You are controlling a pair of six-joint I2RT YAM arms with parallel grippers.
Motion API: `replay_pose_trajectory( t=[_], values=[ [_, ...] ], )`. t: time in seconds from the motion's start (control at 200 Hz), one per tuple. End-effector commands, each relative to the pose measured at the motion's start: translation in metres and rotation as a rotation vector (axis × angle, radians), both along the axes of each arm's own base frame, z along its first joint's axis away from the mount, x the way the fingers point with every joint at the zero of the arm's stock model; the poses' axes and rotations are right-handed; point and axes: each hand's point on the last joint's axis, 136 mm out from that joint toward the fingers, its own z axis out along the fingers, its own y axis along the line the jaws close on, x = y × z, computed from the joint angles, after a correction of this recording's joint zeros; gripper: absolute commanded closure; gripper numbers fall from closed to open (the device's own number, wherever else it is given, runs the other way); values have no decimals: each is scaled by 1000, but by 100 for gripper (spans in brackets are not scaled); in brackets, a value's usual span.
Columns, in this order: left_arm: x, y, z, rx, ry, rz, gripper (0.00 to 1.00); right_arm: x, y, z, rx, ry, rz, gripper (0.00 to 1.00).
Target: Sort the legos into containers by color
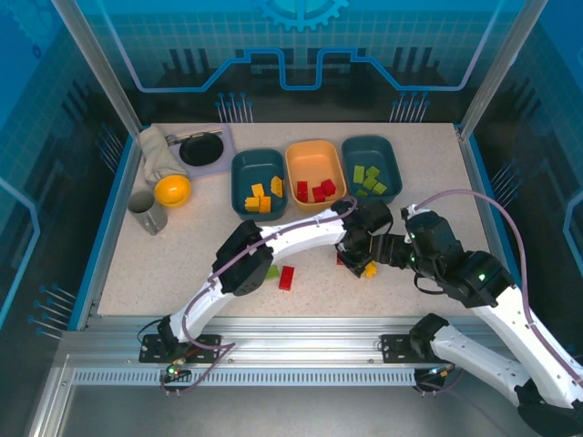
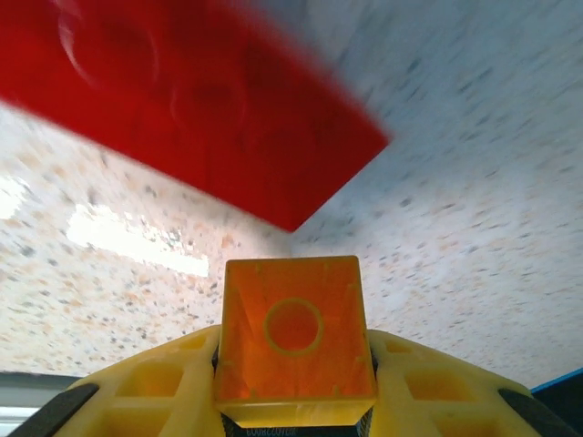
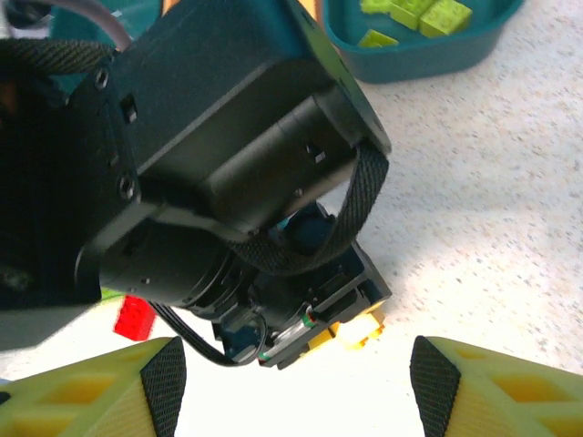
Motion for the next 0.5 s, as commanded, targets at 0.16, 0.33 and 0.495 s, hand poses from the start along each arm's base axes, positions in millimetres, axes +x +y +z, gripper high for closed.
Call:
replay_pose_trajectory(
  t=[0.16,0.33,0.495],
  values=[
    [77,101,96,72,-317,-10,68,24,61,44,190,-223,262,30],
    [126,174,121,175,-434,-39,68,47,92,38,229,-222,329,30],
    [167,244,123,259,-474,-30,68,78,121,33,253,-196,358,29]
  ],
)
